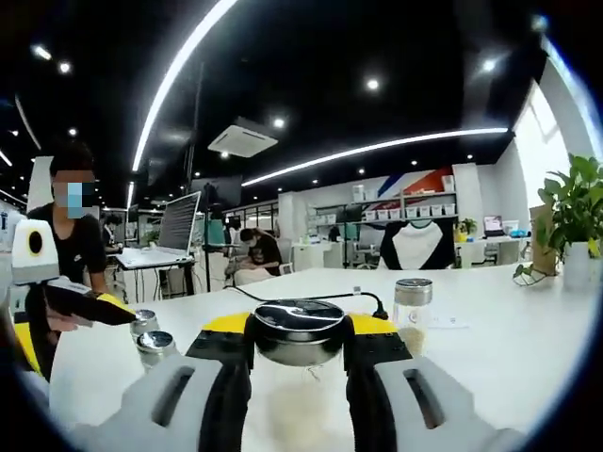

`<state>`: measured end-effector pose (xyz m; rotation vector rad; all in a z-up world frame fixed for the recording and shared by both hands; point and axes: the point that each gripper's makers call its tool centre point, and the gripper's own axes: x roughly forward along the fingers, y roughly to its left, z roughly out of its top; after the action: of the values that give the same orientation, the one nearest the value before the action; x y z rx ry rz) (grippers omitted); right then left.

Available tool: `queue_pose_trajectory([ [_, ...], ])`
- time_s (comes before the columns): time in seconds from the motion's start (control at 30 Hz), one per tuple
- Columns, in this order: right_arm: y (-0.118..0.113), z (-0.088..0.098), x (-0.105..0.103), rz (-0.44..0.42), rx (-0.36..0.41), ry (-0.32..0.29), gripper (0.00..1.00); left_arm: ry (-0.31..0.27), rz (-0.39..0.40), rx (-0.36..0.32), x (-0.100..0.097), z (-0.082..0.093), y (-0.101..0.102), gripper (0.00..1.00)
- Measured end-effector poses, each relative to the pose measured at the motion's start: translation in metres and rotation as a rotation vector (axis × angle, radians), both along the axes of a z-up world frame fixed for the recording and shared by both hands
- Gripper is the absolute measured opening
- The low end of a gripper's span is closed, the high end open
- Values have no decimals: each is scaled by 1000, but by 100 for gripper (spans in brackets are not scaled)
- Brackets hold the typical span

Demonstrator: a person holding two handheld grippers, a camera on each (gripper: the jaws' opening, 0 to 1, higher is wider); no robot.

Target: Rotate the seasoning bottle until the label or dispensing opening points toward the visible target arrow and the bottle remains upright within the marked orientation range

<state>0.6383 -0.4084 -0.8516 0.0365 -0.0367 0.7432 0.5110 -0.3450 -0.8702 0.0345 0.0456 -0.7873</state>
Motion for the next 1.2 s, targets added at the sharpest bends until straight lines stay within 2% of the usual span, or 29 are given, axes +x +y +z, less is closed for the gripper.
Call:
queue_pose_trajectory([
  [0.4, 13, -2, -32, 88, -16, -3, 35, 17, -20, -3, 5, -6, -14, 81],
  [0.7, 17, -3, -52, 123, -14, 2, 35, 8, -65, 36, 11, -12, -32, 81],
  [0.8, 19, -4, -62, 140, -15, -3, 35, -7, -55, 52, 19, -18, -37, 80],
  [0.93, 24, -5, -71, 161, -18, -6, 35, 5, -60, 90, 22, -28, -44, 80],
  [1.2, 29, -7, -89, 210, -22, 2, 35, -1, -70, 137, 26, -32, -48, 80],
])
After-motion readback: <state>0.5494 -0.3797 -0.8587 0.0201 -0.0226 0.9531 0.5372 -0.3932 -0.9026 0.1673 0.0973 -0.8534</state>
